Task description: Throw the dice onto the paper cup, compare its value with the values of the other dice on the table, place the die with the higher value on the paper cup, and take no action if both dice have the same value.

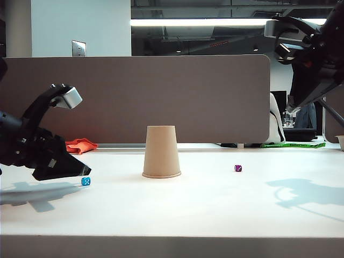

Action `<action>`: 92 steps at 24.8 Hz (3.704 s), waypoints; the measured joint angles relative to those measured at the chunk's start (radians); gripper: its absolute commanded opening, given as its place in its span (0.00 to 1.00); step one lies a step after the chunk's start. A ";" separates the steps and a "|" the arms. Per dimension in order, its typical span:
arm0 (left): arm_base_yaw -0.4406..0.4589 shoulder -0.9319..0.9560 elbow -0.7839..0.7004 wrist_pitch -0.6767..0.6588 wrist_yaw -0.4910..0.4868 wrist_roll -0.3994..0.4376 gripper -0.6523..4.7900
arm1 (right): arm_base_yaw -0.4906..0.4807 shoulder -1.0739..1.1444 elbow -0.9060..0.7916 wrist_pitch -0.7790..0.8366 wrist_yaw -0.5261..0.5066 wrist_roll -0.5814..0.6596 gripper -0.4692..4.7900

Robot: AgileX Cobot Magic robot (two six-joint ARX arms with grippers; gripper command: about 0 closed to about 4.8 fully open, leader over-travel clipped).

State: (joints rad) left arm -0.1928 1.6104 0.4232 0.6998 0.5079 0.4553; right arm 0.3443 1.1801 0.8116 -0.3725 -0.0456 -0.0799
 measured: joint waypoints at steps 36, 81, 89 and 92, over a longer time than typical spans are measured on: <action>0.000 0.100 0.048 0.000 0.003 -0.016 0.40 | 0.000 0.000 0.000 0.000 0.000 0.000 0.09; -0.127 0.103 0.563 -0.323 0.097 -0.115 0.16 | 0.000 0.000 0.000 0.034 0.000 0.000 0.09; -0.182 0.106 0.599 -0.408 0.089 -0.031 0.16 | 0.000 0.003 0.000 0.045 0.000 0.000 0.09; -0.199 0.134 0.634 -0.416 0.082 -0.023 0.16 | 0.000 0.003 0.000 0.044 0.000 0.000 0.09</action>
State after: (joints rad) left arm -0.3916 1.7439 1.0576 0.2836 0.5896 0.4328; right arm 0.3447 1.1828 0.8116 -0.3283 -0.0460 -0.0799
